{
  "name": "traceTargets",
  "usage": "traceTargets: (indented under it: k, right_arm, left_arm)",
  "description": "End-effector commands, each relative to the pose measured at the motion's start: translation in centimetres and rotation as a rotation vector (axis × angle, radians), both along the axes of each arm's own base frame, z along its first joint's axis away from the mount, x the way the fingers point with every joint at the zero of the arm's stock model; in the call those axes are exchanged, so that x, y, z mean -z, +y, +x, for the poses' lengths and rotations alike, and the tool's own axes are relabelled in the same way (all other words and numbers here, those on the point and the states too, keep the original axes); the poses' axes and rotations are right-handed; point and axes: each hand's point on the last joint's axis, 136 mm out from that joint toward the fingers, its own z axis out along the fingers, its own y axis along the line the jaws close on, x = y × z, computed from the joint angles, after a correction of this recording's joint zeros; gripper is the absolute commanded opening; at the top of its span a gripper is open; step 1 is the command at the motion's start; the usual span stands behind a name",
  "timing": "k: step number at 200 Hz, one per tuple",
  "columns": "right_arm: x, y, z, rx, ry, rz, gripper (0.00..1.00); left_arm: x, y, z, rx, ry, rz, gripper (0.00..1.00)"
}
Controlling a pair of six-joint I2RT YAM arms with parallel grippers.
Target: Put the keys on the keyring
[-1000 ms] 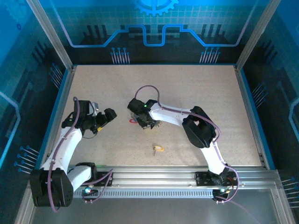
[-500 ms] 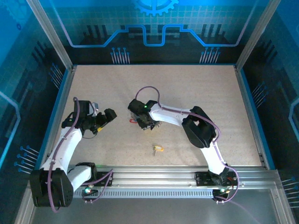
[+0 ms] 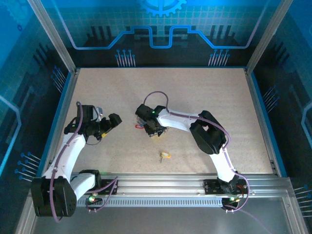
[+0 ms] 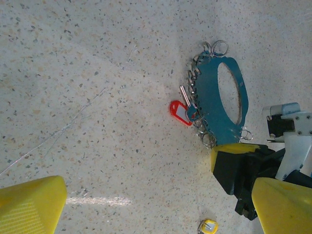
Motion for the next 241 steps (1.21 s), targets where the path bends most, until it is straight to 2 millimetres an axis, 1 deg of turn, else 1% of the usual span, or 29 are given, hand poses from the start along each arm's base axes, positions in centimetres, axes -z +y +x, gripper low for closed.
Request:
traceTargets:
  k: [1, 22, 45, 87, 154, 177, 206, 223, 241]
  right_arm:
    - [-0.9, -0.3, 0.1, 0.006, -0.006, 0.008, 0.2]
    - [-1.0, -0.2, 0.1, 0.006, -0.002, 0.014, 0.23]
    - [-1.0, -0.2, 0.2, 0.005, -0.008, 0.015, 0.25]
    - [-1.3, 0.0, 0.6, 0.021, -0.009, 0.048, 0.25]
    - [-1.2, 0.1, 0.9, 0.034, 0.017, 0.068, 0.24]
    - [-1.5, 0.2, 0.9, 0.031, 0.012, 0.071, 0.27]
    - [-1.7, -0.3, 1.1, 0.061, 0.008, 0.06, 0.32]
    - [-2.2, -0.2, 1.2, 0.065, 0.001, 0.075, 0.31]
    - [-2.2, -0.3, 1.5, 0.074, -0.001, 0.07, 0.29]
  left_arm:
    - [-0.2, -0.4, -0.3, 0.023, -0.008, -0.005, 0.99]
    - [0.0, -0.2, -0.5, 0.019, 0.001, 0.006, 0.99]
    - [-0.1, -0.4, -0.3, 0.023, -0.006, -0.009, 0.99]
    - [0.0, -0.4, -0.4, 0.023, -0.002, -0.007, 0.99]
    - [-0.1, -0.2, -0.5, 0.021, 0.0, 0.004, 0.99]
    - [0.0, -0.3, -0.5, 0.019, -0.003, -0.001, 0.99]
    - [0.0, -0.2, -0.4, 0.023, 0.001, 0.008, 0.99]
    - [0.0, -0.3, -0.5, 0.022, 0.001, 0.0, 0.99]
    - [-0.1, -0.4, -0.4, 0.025, -0.003, -0.006, 0.99]
